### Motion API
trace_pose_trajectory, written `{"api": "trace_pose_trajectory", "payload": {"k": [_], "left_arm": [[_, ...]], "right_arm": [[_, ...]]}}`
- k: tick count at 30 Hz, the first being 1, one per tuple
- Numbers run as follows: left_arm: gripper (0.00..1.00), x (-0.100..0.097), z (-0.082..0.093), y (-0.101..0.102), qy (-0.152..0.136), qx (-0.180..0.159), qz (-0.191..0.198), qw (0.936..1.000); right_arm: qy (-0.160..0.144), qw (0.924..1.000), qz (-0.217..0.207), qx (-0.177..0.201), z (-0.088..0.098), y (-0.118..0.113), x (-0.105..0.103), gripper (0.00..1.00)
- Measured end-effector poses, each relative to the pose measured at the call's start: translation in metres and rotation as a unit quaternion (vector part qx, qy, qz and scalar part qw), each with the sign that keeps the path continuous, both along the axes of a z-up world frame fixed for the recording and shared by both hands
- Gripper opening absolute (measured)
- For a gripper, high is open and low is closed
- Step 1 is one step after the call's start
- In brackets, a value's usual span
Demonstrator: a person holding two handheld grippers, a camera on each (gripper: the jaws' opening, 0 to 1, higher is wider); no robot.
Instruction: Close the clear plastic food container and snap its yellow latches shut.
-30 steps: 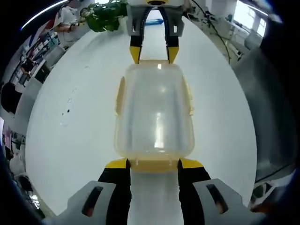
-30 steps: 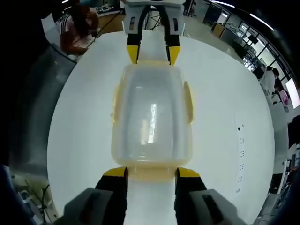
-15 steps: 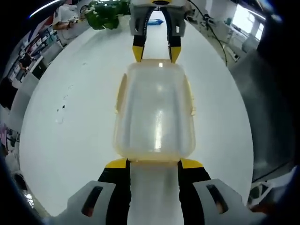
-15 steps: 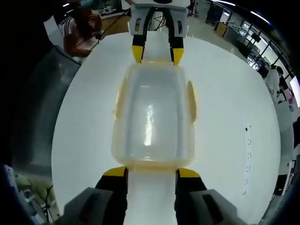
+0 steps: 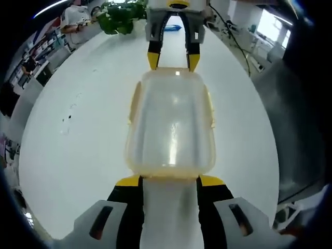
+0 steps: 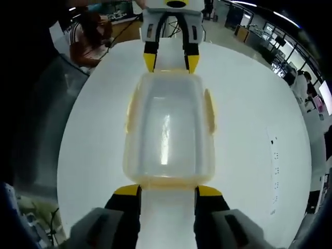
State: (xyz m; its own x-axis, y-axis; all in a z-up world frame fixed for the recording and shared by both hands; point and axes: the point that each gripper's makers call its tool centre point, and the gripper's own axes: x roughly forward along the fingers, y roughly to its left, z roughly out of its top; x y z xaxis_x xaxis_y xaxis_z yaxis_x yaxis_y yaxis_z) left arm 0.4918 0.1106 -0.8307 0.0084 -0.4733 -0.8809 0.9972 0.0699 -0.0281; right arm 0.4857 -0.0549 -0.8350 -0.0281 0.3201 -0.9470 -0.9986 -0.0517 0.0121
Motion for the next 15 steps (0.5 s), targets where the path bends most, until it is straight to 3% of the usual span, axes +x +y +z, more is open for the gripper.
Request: {"api": "trace_pose_trajectory", "payload": {"k": [2,4,7,15], "left_arm": [[0.37,-0.001,0.0,0.002,0.009,-0.015,0.027,0.9995],[0.38,-0.005,-0.005,0.011,0.009,-0.012,0.026,0.9995],[0.39,-0.013,-0.008,0.019,0.021,-0.018,0.045,0.9986],[0.36,-0.01,0.012,0.024,0.015,-0.07,0.075,0.9946]], "right_arm": [[0.007,0.9999,-0.013,-0.003,-0.003,-0.001,-0.002,0.44],[0.007,0.9999,-0.012,-0.005,-0.005,-0.004,-0.005,0.47],[-0.003,0.9999,-0.013,-0.005,-0.006,-0.009,-0.003,0.44],[0.005,0.9955,-0.062,0.071,0.016,-0.002,-0.002,0.38]]}}
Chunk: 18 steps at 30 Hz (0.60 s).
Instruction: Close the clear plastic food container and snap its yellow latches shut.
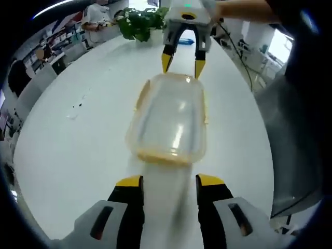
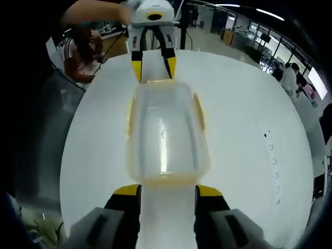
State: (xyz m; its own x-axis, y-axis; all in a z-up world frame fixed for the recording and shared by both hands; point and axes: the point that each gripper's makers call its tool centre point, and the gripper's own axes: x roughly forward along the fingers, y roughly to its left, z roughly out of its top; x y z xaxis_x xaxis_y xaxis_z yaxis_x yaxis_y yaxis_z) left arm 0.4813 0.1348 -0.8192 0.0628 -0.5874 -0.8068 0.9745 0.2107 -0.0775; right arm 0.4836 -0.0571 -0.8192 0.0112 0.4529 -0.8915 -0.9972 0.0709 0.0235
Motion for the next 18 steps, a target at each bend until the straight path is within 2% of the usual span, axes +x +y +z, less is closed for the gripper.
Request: {"api": "trace_pose_trajectory", "payload": {"k": [2,4,7,9,11,14,18], "left_arm": [[0.35,0.007,0.004,0.003,0.0,-0.011,0.027,0.9996],[0.34,0.008,0.009,0.001,0.003,-0.028,0.032,0.9991],[0.32,0.012,0.016,-0.003,-0.016,-0.039,0.032,0.9986],[0.31,0.015,0.026,-0.013,-0.024,-0.068,0.038,0.9966],[0.3,0.016,0.027,-0.016,-0.037,-0.063,0.032,0.9968],[0.3,0.016,0.031,-0.024,-0.033,-0.082,0.035,0.9954],[0.3,0.015,0.032,-0.022,-0.037,-0.075,0.03,0.9961]], "right_arm": [[-0.007,0.9999,-0.008,0.007,0.002,-0.003,0.003,0.37],[-0.01,0.9996,-0.017,0.023,0.007,-0.001,0.004,0.37],[-0.003,0.997,-0.029,0.072,0.019,0.008,0.003,0.33],[-0.014,0.9954,-0.027,0.091,0.025,0.012,0.004,0.32],[-0.008,0.9958,-0.027,0.087,0.025,0.011,0.001,0.33],[-0.012,0.9955,-0.031,0.089,0.025,0.011,0.003,0.32],[-0.017,0.9955,-0.033,0.087,0.026,0.01,0.005,0.31]]}}
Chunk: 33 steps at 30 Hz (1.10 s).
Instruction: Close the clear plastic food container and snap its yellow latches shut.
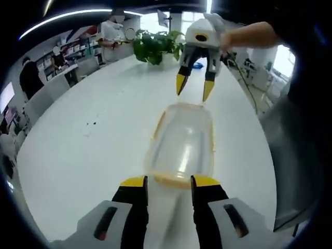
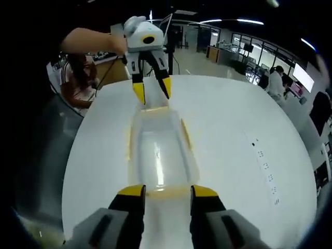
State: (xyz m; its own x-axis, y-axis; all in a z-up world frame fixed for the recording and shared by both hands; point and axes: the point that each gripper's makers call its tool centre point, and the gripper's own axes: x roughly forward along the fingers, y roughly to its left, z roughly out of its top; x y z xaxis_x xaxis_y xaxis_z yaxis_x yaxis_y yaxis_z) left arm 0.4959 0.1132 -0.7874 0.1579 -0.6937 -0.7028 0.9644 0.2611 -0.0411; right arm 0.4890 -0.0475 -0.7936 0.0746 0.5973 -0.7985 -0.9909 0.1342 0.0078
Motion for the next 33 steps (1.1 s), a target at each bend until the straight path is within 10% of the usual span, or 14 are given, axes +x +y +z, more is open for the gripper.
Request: {"api": "trace_pose_trajectory", "payload": {"k": [33], "left_arm": [[0.28,0.001,-0.006,-0.074,0.002,-0.007,-0.065,0.9979]], "right_arm": [[-0.005,0.9979,0.062,0.017,0.004,0.073,0.008,0.28]]}}
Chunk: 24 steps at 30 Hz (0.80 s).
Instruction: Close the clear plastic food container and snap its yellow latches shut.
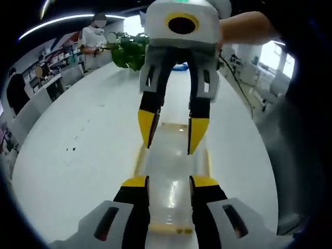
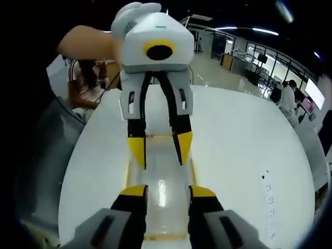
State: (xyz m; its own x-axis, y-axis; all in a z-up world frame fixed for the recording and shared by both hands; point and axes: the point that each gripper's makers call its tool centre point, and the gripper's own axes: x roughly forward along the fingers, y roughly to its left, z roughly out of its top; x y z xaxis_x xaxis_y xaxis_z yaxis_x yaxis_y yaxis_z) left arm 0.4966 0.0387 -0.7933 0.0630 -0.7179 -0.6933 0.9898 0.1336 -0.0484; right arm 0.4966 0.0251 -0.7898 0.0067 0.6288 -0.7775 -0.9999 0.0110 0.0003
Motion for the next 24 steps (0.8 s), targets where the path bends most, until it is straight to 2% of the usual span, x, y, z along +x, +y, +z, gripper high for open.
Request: {"api": "trace_pose_trajectory", "payload": {"k": [6,10,14,15,16,19,24], "left_arm": [[0.28,-0.005,0.002,-0.014,-0.003,-0.007,-0.007,0.9999],[0.29,-0.008,-0.003,-0.019,0.0,-0.004,-0.013,0.9999],[0.29,-0.015,-0.004,-0.023,-0.005,0.0,-0.021,0.9998],[0.28,-0.016,-0.001,-0.025,-0.014,-0.002,-0.026,0.9996],[0.28,-0.018,0.0,-0.027,-0.017,-0.002,-0.029,0.9994],[0.29,-0.019,0.0,-0.028,-0.019,-0.002,-0.029,0.9994],[0.31,-0.022,0.0,-0.028,-0.026,-0.001,-0.026,0.9993]], "right_arm": [[0.002,0.9999,0.01,0.001,-0.002,0.008,-0.003,0.3],[0.001,0.9999,0.016,0.001,-0.003,0.013,-0.001,0.32],[0.008,0.9998,0.021,-0.003,-0.005,0.016,-0.003,0.36],[0.009,0.9997,0.024,-0.005,-0.006,0.016,-0.004,0.37],[0.002,0.9995,0.027,-0.012,-0.009,0.016,-0.002,0.39],[0.004,0.9994,0.025,-0.024,-0.016,0.013,0.002,0.43],[0.007,0.9992,0.029,-0.026,-0.016,0.013,0.002,0.46]]}}
